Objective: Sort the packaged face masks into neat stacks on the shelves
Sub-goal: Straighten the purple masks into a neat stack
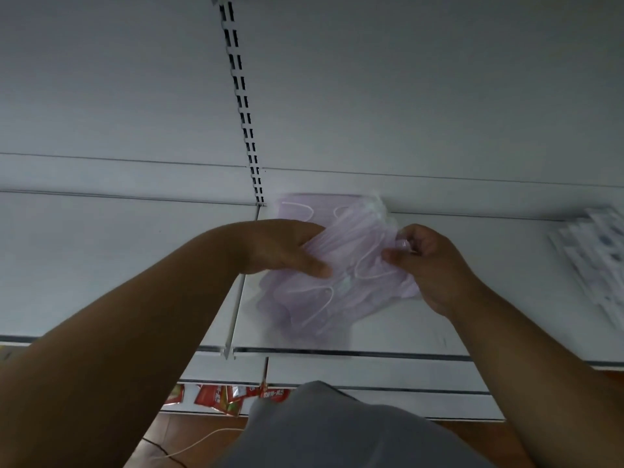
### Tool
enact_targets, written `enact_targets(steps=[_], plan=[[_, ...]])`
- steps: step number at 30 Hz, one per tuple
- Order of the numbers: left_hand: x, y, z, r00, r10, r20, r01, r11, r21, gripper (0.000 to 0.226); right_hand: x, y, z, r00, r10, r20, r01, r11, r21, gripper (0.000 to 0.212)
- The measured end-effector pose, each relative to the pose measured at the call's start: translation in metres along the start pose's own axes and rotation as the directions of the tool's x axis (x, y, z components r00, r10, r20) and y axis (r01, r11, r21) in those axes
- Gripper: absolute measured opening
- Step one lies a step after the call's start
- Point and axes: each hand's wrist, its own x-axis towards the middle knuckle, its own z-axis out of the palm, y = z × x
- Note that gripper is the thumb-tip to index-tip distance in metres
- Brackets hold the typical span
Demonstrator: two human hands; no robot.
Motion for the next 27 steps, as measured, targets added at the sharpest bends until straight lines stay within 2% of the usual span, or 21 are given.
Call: enact_targets(steps=[1, 2, 3, 4, 6, 8, 9, 11, 12, 14, 16, 17, 21, 23, 27], plan=[[0.004, 0.005, 0.001, 0.998, -0.014, -0.062, 0.028, 0.973, 0.230, 0.027, 0.002, -0.001, 0.002, 1.000, -0.010, -0.023, 0.009, 0.999, -0.031, 0.024], [0.008, 0.010, 0.002, 0.991, 0.006, -0.133, 0.053, 0.899, 0.435, 0.025, 0.003, -0.002, 0.005, 0.999, -0.027, -0.046, 0.024, 0.997, -0.076, 0.023], [0.012, 0.014, 0.002, 0.980, 0.053, -0.192, 0.069, 0.813, 0.578, 0.026, 0.004, -0.002, 0.007, 0.996, -0.052, -0.073, 0.043, 0.991, -0.127, 0.024], [0.014, 0.016, 0.002, 0.971, 0.095, -0.220, 0.073, 0.756, 0.650, 0.028, 0.004, -0.002, 0.009, 0.993, -0.073, -0.097, 0.057, 0.985, -0.161, 0.028], [0.015, 0.018, 0.000, 0.970, 0.121, -0.209, 0.061, 0.715, 0.697, 0.029, 0.004, -0.003, 0.009, 0.989, -0.105, -0.102, 0.088, 0.983, -0.162, 0.048], [0.014, 0.020, 0.000, 0.974, 0.126, -0.188, 0.047, 0.697, 0.716, 0.029, 0.004, -0.002, 0.007, 0.993, -0.115, -0.019, 0.112, 0.987, -0.119, 0.063], [0.015, 0.020, 0.001, 0.974, 0.138, -0.182, 0.040, 0.682, 0.731, 0.026, 0.002, -0.001, 0.007, 0.994, -0.110, 0.023, 0.112, 0.988, -0.105, 0.059], [0.013, 0.018, 0.001, 0.963, 0.180, -0.200, 0.035, 0.655, 0.755, 0.022, -0.001, -0.001, 0.006, 0.991, -0.118, 0.057, 0.124, 0.986, -0.115, 0.036], [0.010, 0.014, -0.001, 0.948, 0.199, -0.250, 0.052, 0.675, 0.736, 0.029, -0.002, 0.001, 0.007, 0.990, -0.133, 0.039, 0.136, 0.985, -0.103, 0.029], [0.000, -0.001, -0.010, 0.885, 0.194, -0.422, 0.080, 0.832, 0.549, 0.043, -0.004, 0.004, 0.006, 0.990, -0.140, -0.024, 0.140, 0.990, -0.011, 0.026], [-0.014, -0.022, -0.011, 0.799, 0.163, -0.580, -0.066, 0.981, 0.184, 0.045, -0.006, 0.006, 0.004, 0.990, -0.120, -0.069, 0.127, 0.986, 0.112, 0.029], [-0.018, -0.032, -0.007, 0.762, 0.137, -0.633, -0.137, 0.989, 0.049, 0.046, -0.006, 0.007, 0.001, 0.991, -0.110, -0.072, 0.120, 0.981, 0.151, 0.032], [-0.011, -0.062, 0.023, 0.637, 0.051, -0.770, -0.129, 0.991, -0.041, 0.044, -0.009, 0.013, 0.000, 0.995, -0.085, -0.055, 0.093, 0.983, 0.161, 0.050], [-0.005, -0.069, 0.032, 0.618, -0.002, -0.786, -0.183, 0.972, -0.147, 0.043, -0.013, 0.018, 0.003, 0.995, -0.068, -0.067, 0.078, 0.985, 0.154, 0.058], [-0.002, -0.071, 0.041, 0.593, 0.058, -0.803, -0.176, 0.983, -0.059, 0.040, -0.016, 0.021, 0.009, 0.995, -0.044, -0.087, 0.056, 0.988, 0.143, 0.064]])
